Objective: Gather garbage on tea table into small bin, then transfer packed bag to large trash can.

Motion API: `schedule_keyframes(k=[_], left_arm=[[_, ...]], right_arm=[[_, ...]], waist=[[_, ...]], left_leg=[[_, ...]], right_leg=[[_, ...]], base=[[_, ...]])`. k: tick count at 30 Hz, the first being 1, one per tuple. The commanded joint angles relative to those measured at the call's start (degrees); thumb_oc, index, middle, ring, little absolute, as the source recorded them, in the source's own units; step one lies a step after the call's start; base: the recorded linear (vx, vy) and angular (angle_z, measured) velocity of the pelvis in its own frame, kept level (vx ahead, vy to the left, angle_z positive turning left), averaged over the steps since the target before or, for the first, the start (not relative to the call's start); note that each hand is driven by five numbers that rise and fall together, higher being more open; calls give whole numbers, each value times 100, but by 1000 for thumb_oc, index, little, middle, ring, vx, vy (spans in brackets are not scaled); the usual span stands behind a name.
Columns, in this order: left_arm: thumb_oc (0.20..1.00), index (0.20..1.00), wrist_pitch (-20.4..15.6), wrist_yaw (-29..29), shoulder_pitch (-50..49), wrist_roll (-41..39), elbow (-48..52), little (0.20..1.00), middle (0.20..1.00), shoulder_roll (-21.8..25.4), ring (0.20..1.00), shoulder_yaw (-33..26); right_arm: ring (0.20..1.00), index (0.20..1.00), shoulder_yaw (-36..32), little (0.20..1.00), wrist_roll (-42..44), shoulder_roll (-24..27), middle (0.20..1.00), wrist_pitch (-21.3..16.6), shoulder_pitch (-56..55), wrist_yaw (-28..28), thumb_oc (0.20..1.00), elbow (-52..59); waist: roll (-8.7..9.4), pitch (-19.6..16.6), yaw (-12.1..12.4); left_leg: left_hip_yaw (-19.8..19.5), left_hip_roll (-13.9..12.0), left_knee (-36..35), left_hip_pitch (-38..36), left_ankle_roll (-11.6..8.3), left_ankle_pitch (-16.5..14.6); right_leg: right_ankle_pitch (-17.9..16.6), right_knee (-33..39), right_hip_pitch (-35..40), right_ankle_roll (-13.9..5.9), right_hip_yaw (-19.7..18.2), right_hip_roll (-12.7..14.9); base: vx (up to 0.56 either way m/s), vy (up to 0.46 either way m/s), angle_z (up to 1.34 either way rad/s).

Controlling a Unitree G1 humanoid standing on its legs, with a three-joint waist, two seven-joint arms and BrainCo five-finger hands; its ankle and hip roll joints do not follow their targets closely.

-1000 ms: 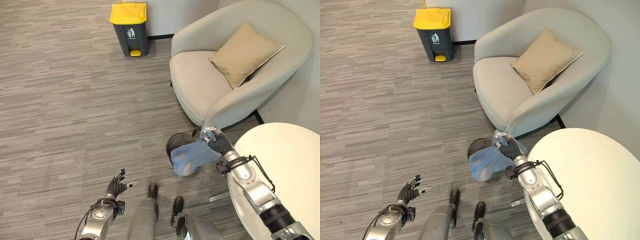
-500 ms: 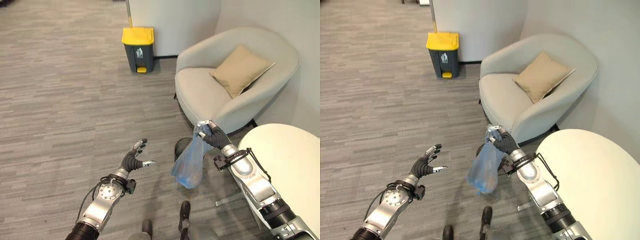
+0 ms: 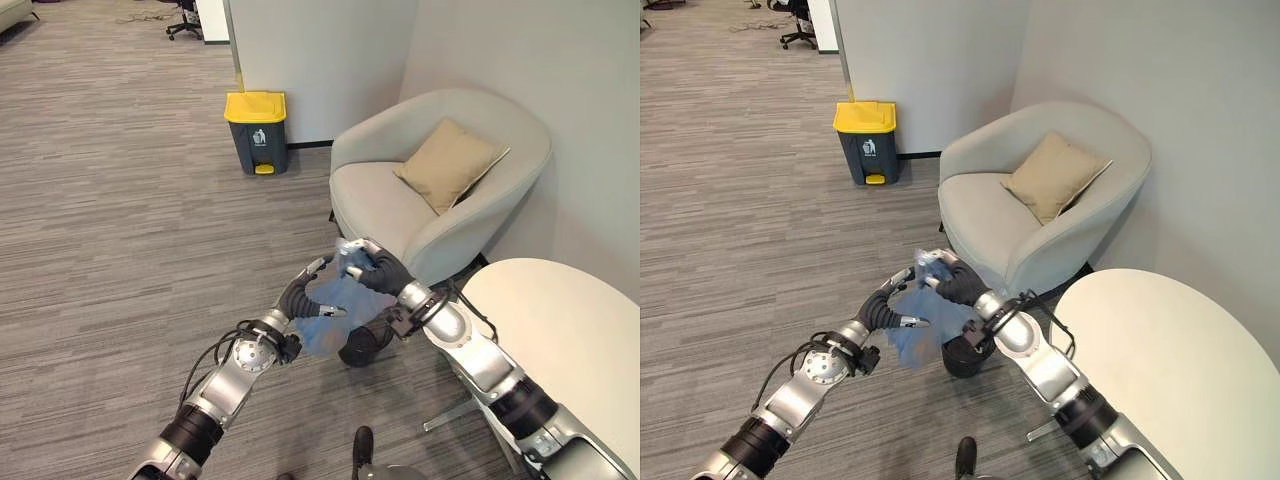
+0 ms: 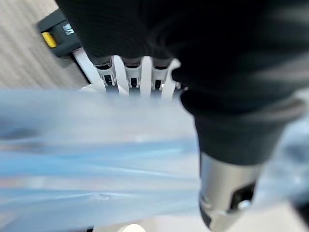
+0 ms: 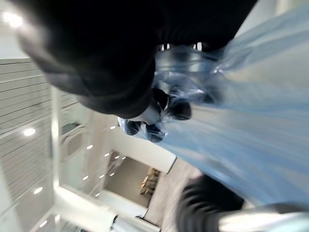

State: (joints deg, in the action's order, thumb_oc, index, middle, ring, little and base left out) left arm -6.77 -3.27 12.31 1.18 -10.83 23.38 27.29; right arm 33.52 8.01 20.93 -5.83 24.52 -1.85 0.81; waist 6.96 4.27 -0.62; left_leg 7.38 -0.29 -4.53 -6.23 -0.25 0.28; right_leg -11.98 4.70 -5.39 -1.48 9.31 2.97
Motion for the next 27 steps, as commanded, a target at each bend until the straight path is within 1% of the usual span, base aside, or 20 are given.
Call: schedule_keyframes(k=[1,4,5,7,8,9,14,21,25,27], left_arm=[[1000,1000,-113,-44,525,46,-490,1000,1000,-243,1000,351],[1000,1000,-96,42,600,-46,-608,1000,1000,-363,1000,510],[1000,1000,-87,89,655,-30,-697,1000,1000,-434,1000,657],[1000,1000,-89,88,659,-29,-702,1000,1000,-436,1000,657],[1000,1000,-52,29,637,44,-851,1000,1000,-503,1000,738],[1000,1000,-8,-93,536,120,-985,1000,1000,-538,1000,691],[1000,1000,64,-317,429,288,-1129,1000,1000,-577,1000,558],[1000,1000,121,-523,476,434,-1265,1000,1000,-591,1000,469],[1000,1000,165,-762,704,368,-1431,1000,1000,-732,1000,446],[1000,1000,203,-947,1051,288,-1481,1000,1000,-848,1000,495]], right_arm=[[200,200,-86,200,398,-277,200,-266,768,186,200,44],[200,200,7,200,462,-383,200,-263,907,211,200,-53],[200,200,61,200,496,-467,200,-249,1046,262,200,-133],[200,200,60,200,497,-468,200,-252,1051,263,200,-138],[200,200,132,200,507,-530,200,-233,1211,299,200,-145],[200,200,135,200,591,-541,200,-245,1298,317,200,-9],[200,200,199,200,822,-673,200,-343,1385,261,200,463],[200,200,373,200,1129,-924,200,-396,1517,196,200,659],[200,200,565,200,1392,-1172,200,-415,1597,147,200,677],[200,200,777,200,1475,-1336,200,-385,1698,126,200,623]], waist=[[-147,7,105],[-132,11,121],[-110,7,136],[-109,11,138],[-79,7,162],[-54,-3,179],[-63,-26,195],[-60,-51,214],[-45,-61,224],[-24,-67,226]], left_leg=[[-62,-94,-36,172,-175,-304],[-63,-88,-33,172,-168,-307],[-62,-86,-34,168,-161,-313],[-60,-86,-34,167,-161,-314],[-57,-83,-37,157,-150,-326],[-43,-80,-33,153,-141,-328],[-31,-69,-40,141,-124,-318],[-34,-59,-44,123,-118,-317],[-37,-67,-46,112,-121,-314],[-49,-66,-47,114,-121,-306]], right_leg=[[1353,-260,754,-487,-51,84],[1356,-269,753,-488,-48,87],[1360,-275,761,-488,-50,86],[1360,-275,762,-488,-51,86],[1349,-275,762,-493,-58,85],[1333,-279,756,-496,-78,87],[1315,-298,750,-494,-81,98],[1312,-293,776,-490,-68,105],[1311,-285,788,-485,-52,118],[1302,-285,788,-481,-41,122]], base=[[15,32,1],[0,0,0],[0,0,0],[0,0,0],[-2,19,-7],[-4,24,-4],[-4,10,-2],[0,0,0],[0,0,0],[-8,-2,3]])
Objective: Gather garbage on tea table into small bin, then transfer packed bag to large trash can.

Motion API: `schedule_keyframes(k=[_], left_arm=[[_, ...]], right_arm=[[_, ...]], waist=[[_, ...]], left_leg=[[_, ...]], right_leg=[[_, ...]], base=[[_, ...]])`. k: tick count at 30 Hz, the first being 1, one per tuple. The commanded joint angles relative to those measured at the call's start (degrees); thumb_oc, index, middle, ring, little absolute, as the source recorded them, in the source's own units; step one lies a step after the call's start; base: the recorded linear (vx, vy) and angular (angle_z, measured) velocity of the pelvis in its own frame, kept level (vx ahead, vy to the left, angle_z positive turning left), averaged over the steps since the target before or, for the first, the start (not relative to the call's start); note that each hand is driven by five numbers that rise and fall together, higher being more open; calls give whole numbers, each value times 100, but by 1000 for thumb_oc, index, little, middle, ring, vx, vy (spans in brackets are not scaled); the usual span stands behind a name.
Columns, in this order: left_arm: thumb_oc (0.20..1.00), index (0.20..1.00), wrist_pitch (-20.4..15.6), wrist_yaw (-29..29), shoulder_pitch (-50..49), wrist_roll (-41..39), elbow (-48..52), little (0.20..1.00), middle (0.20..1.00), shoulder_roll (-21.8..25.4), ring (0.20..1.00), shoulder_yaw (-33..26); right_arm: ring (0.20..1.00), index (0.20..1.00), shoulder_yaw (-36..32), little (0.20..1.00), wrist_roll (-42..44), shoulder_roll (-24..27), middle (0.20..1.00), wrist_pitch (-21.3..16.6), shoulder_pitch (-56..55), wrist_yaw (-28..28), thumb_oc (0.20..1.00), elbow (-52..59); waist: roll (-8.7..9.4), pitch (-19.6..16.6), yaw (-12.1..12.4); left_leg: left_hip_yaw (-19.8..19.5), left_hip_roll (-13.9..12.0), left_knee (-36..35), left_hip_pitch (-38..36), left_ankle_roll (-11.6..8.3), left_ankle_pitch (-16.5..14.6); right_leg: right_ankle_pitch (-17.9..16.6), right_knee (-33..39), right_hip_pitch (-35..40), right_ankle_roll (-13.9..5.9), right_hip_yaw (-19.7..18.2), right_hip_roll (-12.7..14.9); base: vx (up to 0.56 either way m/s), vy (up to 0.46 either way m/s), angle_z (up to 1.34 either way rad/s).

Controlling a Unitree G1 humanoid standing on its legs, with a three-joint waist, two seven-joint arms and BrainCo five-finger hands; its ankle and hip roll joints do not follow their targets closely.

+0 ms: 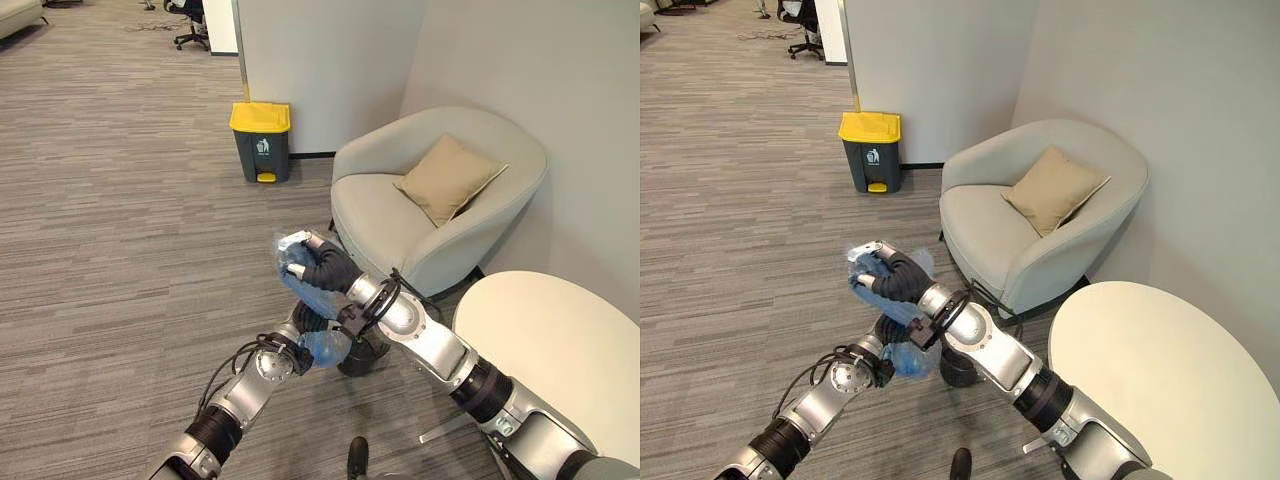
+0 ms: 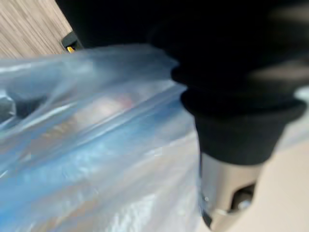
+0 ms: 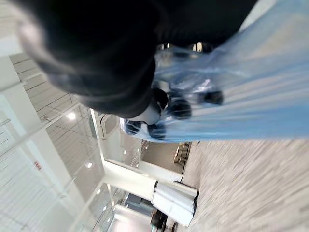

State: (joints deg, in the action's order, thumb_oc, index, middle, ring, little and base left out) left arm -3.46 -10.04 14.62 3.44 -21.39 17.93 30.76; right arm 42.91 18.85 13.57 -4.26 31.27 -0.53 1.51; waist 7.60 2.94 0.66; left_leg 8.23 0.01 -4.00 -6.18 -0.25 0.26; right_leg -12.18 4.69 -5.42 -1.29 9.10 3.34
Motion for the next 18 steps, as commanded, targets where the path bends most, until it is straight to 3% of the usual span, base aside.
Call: schedule_keyframes(k=[1,2,3,4,13,18], left_arm=[[1000,1000,-125,-314,911,35,-431,1000,1000,-343,1000,161],[1000,1000,-120,-353,993,24,-448,1000,1000,-372,1000,184],[812,812,-120,-387,1070,12,-463,812,812,-392,812,184],[200,200,-142,-426,1133,-21,-497,200,200,-425,200,184],[200,200,-320,-468,1019,-612,-71,200,200,-350,200,-157],[200,200,-450,-407,573,-838,453,200,200,-212,200,-509]], right_arm=[[200,200,-128,200,409,-627,200,-536,1042,-11,200,548],[200,200,-99,200,443,-659,200,-529,1050,-10,200,520],[200,200,-80,200,454,-671,200,-527,1053,-9,200,510],[200,200,-58,200,479,-676,200,-535,1043,-17,200,496],[200,200,-209,200,445,-420,200,-525,684,-86,200,577],[200,200,-399,200,-327,26,200,-490,277,-179,200,638]], waist=[[-87,62,88],[-85,58,78],[-85,60,69],[-88,62,56],[-151,29,-35],[-189,7,-45]], left_leg=[[-137,-94,-100,111,-121,-303],[-136,-91,-100,113,-121,-304],[-136,-88,-100,115,-120,-300],[-138,-88,-100,120,-121,-297],[-80,-89,-100,122,-121,-291],[-97,-82,-100,99,-129,-300]], right_leg=[[1319,-278,791,-500,-20,85],[1316,-275,790,-500,-19,88],[1315,-277,789,-499,-21,91],[1310,-278,784,-500,-19,93],[1265,-230,783,-516,-60,103],[1277,-205,826,-523,-46,112]], base=[[0,0,0],[0,0,0],[0,0,0],[0,0,0],[0,0,0],[0,0,0]])
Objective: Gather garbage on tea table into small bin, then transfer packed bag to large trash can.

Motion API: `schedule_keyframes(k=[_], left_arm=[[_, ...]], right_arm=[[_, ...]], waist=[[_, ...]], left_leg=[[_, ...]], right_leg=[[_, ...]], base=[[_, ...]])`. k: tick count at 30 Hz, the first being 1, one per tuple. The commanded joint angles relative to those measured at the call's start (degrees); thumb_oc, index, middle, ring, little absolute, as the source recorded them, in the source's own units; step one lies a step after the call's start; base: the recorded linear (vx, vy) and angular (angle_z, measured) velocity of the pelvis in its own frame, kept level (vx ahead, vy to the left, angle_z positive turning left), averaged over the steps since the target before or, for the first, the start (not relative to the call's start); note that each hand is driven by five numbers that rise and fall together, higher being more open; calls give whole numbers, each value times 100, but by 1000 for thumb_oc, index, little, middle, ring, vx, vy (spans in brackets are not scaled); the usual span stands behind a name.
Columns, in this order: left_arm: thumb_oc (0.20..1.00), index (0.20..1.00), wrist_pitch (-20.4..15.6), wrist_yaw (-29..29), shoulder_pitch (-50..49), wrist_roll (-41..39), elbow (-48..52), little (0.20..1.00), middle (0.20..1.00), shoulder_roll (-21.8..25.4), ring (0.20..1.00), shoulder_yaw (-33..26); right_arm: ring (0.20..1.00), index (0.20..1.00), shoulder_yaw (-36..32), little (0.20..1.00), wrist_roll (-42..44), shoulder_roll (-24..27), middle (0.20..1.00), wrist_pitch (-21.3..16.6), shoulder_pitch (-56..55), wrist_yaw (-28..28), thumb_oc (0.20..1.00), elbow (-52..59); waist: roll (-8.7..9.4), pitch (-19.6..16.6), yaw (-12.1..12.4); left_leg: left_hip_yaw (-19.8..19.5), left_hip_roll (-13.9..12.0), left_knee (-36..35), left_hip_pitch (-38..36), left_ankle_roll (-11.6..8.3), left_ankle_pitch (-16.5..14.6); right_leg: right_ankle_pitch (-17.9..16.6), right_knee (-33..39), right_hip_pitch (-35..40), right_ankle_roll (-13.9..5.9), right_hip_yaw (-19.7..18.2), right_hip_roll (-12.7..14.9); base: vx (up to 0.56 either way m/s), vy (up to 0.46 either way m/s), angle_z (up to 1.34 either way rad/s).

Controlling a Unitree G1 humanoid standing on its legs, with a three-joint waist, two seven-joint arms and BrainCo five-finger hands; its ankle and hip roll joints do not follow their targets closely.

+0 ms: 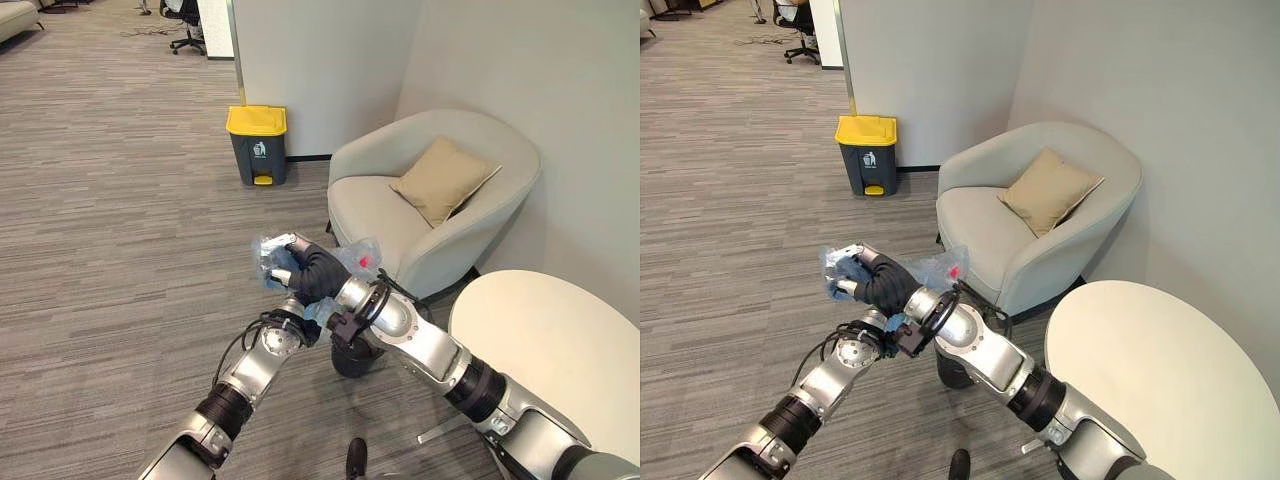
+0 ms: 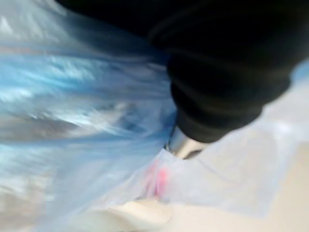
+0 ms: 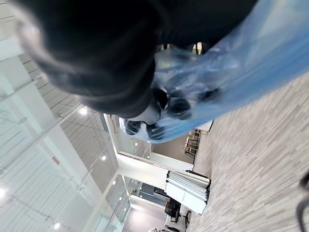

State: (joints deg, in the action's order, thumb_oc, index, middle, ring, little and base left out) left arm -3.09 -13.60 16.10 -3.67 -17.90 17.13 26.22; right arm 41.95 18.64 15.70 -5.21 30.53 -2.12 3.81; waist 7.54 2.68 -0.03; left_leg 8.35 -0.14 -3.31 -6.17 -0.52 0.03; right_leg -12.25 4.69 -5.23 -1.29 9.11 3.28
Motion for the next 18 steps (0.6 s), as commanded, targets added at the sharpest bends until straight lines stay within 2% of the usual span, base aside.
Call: schedule_keyframes(k=[1,2,3,4,6,12,18], left_arm=[[200,200,-504,-40,345,-130,182,200,200,-89,200,-121],[200,200,-520,-22,264,-136,254,200,200,-51,200,-184],[200,200,-540,-18,193,-137,314,200,200,-14,200,-252],[200,200,-549,-22,128,-128,363,200,200,18,200,-307],[200,200,-600,-15,-98,-185,544,200,200,107,200,-464],[200,200,-633,5,-616,-205,783,200,200,291,200,-816],[200,200,-606,43,-1124,-275,746,200,200,345,200,-1188]], right_arm=[[225,225,-347,225,-479,-88,225,-393,275,-32,225,424],[445,445,-389,445,-676,1,445,-392,214,-20,445,429],[746,746,-418,746,-883,97,746,-394,176,-6,746,438],[1000,1000,-458,1000,-1077,188,1000,-411,147,18,1000,469],[1000,1000,-582,1000,-1709,449,1000,-427,59,132,1000,518],[1000,1000,-873,1000,-2657,847,1000,-455,-142,383,1000,684],[1000,1000,-1326,1000,-2979,1174,1000,-453,-706,525,1000,753]], waist=[[-190,28,23],[-199,20,24],[-204,10,23],[-209,5,24],[-236,7,25],[-268,-3,42],[-294,-16,32]], left_leg=[[-109,-69,-169,89,-103,-278],[-112,-68,-169,82,-102,-279],[-117,-68,-169,74,-102,-281],[-120,-68,-169,67,-104,-281],[-121,-74,-169,60,-105,-268],[-139,-82,-169,81,-113,-250],[-147,-84,-169,74,-113,-243]], right_leg=[[1285,-205,817,-526,-41,120],[1289,-202,828,-525,-39,119],[1294,-200,835,-525,-40,115],[1296,-197,844,-526,-37,114],[1299,-195,857,-531,-25,117],[1296,-176,866,-541,3,126],[1294,-134,904,-551,17,122]], base=[[0,0,0],[0,0,0],[0,0,0],[0,0,0],[0,0,0],[0,0,0],[0,0,0]])
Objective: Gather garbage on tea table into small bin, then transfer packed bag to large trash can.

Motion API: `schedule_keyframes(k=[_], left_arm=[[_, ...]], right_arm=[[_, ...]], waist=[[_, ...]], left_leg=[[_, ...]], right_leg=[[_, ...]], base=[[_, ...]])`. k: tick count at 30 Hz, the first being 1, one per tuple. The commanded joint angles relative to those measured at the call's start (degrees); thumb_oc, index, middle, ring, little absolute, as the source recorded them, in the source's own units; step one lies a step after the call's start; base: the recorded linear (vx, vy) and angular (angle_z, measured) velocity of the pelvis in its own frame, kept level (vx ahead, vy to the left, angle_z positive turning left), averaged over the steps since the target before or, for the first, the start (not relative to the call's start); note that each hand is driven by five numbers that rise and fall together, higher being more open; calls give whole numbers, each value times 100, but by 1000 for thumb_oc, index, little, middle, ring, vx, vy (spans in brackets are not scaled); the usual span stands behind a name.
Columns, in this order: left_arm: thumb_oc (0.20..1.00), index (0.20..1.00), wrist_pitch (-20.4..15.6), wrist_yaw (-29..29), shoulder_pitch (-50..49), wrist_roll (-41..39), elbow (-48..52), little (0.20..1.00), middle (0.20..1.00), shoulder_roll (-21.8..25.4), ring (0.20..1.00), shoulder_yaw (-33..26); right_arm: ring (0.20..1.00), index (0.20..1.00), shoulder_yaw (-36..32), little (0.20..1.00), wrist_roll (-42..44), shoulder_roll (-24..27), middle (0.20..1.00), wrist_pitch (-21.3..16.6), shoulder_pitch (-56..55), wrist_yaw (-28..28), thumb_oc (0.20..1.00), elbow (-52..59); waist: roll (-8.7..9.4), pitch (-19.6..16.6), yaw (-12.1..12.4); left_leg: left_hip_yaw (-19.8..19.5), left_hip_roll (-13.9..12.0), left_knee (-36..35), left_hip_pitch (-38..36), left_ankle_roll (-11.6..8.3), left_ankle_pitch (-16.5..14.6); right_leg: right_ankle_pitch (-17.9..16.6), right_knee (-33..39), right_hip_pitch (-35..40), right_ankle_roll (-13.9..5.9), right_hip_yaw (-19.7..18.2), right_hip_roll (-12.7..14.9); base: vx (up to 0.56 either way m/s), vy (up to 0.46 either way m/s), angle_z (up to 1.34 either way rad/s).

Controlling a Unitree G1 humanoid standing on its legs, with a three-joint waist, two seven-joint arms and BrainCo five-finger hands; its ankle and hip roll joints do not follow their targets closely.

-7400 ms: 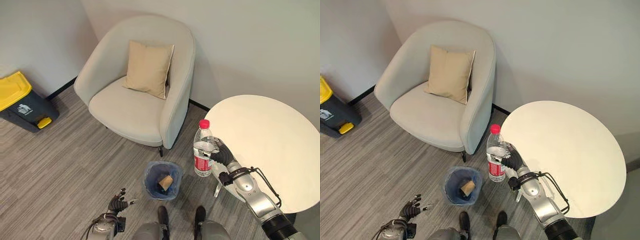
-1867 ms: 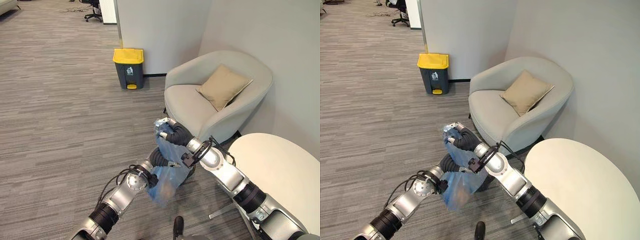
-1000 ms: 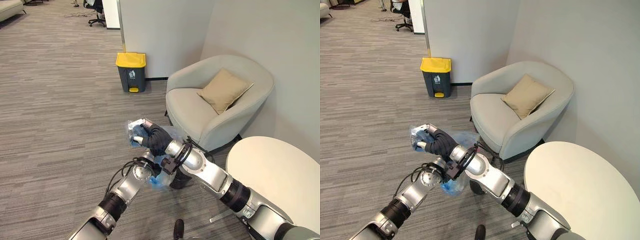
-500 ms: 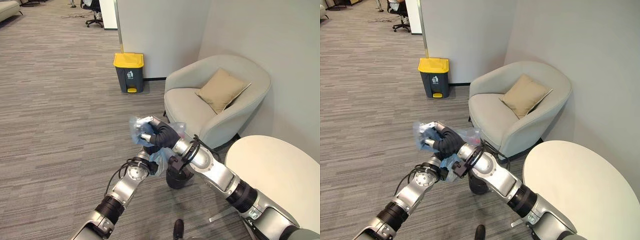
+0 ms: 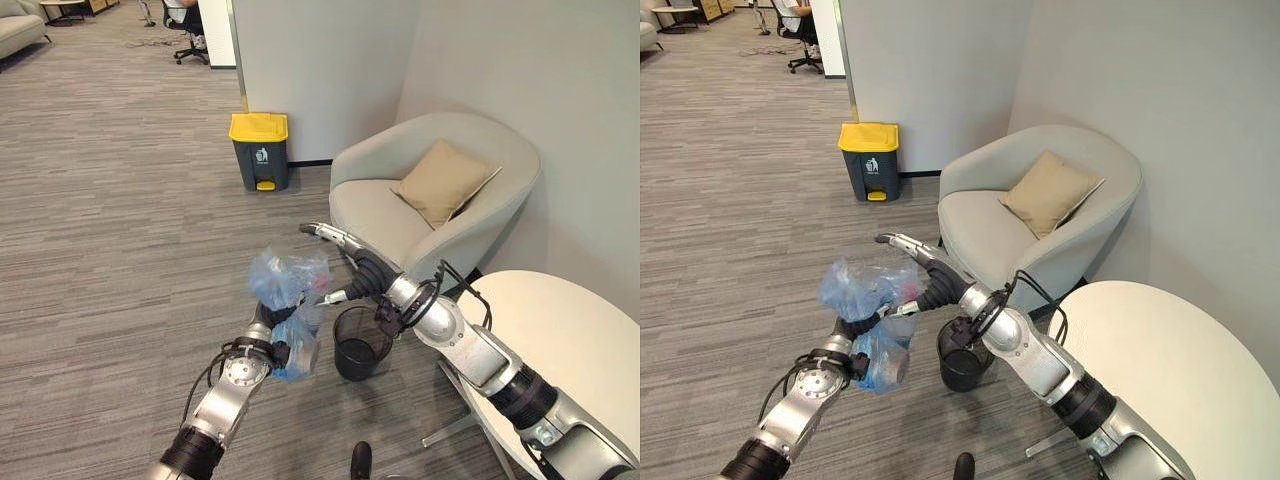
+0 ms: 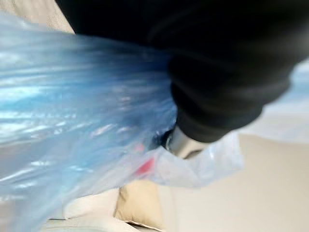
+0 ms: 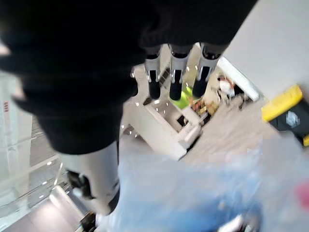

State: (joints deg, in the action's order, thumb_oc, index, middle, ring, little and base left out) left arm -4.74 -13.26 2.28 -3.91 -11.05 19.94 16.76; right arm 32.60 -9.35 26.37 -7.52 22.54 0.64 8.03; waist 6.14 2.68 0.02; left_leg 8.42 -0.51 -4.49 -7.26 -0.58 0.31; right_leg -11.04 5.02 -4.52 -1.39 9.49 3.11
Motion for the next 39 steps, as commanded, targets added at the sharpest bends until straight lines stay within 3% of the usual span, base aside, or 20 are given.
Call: schedule_keyframes(k=[1,7,13,16,23,30,35,36,39], left_arm=[[200,200,-445,16,171,-270,60,200,200,62,200,-297],[200,200,-412,202,-382,-349,-140,200,200,167,200,-822],[200,200,-382,716,-1116,-509,-470,200,200,351,200,-1507],[200,200,-358,891,-1423,-546,-654,200,200,353,200,-1823],[200,200,-254,1039,-1868,-910,-1161,200,200,116,200,-2304],[200,200,-287,951,-1595,-993,-1226,200,200,165,200,-2227],[200,200,-324,931,-1281,-936,-1194,200,200,244,200,-2032],[200,200,-311,964,-1257,-900,-1202,200,200,255,200,-1961],[200,200,-307,978,-1230,-829,-1214,200,200,281,200,-1896]], right_arm=[[1000,1000,-482,1000,-198,158,1000,-218,-21,259,1000,343],[1000,1000,-1246,1000,-102,416,1000,-154,-1154,245,1000,20],[1000,1000,-2200,1000,563,224,1000,56,-2626,-55,1000,-1187],[1000,1000,-2498,1000,268,279,1000,127,-2970,-53,1000,-1653],[1000,1000,-2878,1000,399,106,1000,231,-3223,-23,1000,-2368],[1000,1000,-2912,1000,665,84,1000,171,-3002,140,1000,-2575],[1000,1000,-2906,1000,696,26,1000,219,-3002,313,1000,-2810],[1000,1000,-2886,1000,681,-15,1000,249,-3020,323,1000,-2880],[1000,1000,-2817,1000,701,-109,1000,288,-2958,344,1000,-3025]], waist=[[-156,-17,24],[-194,-13,-27],[-247,56,-101],[-263,83,-101],[-275,226,-21],[-161,641,102],[-133,709,13],[-177,686,-20],[-177,694,-14]], left_leg=[[-156,-48,-51,182,-108,-273],[-153,-57,-51,177,-114,-270],[-162,-56,-51,183,-124,-257],[-178,-56,-51,182,-131,-253],[-292,-94,92,187,-142,-253],[-377,-103,1129,1107,-293,-335],[733,-488,1480,1373,-254,-429],[796,-534,1455,1254,-248,-619],[779,-483,1381,1245,-203,-665]], right_leg=[[1174,-163,838,-540,-19,140],[1183,-153,853,-545,3,140],[1227,-200,844,-533,26,138],[1260,-226,843,-523,56,135],[1395,-327,877,-441,66,107],[1389,-323,671,-362,317,190],[1370,-351,548,-389,955,376],[1459,-403,612,-448,1013,379],[1456,-487,607,-500,1045,466]], base=[[0,0,0],[0,-3,-1],[-3,-7,-2],[-3,-6,-1],[-16,-50,4],[-119,-42,22],[-24,28,72],[162,108,54],[107,153,47]])
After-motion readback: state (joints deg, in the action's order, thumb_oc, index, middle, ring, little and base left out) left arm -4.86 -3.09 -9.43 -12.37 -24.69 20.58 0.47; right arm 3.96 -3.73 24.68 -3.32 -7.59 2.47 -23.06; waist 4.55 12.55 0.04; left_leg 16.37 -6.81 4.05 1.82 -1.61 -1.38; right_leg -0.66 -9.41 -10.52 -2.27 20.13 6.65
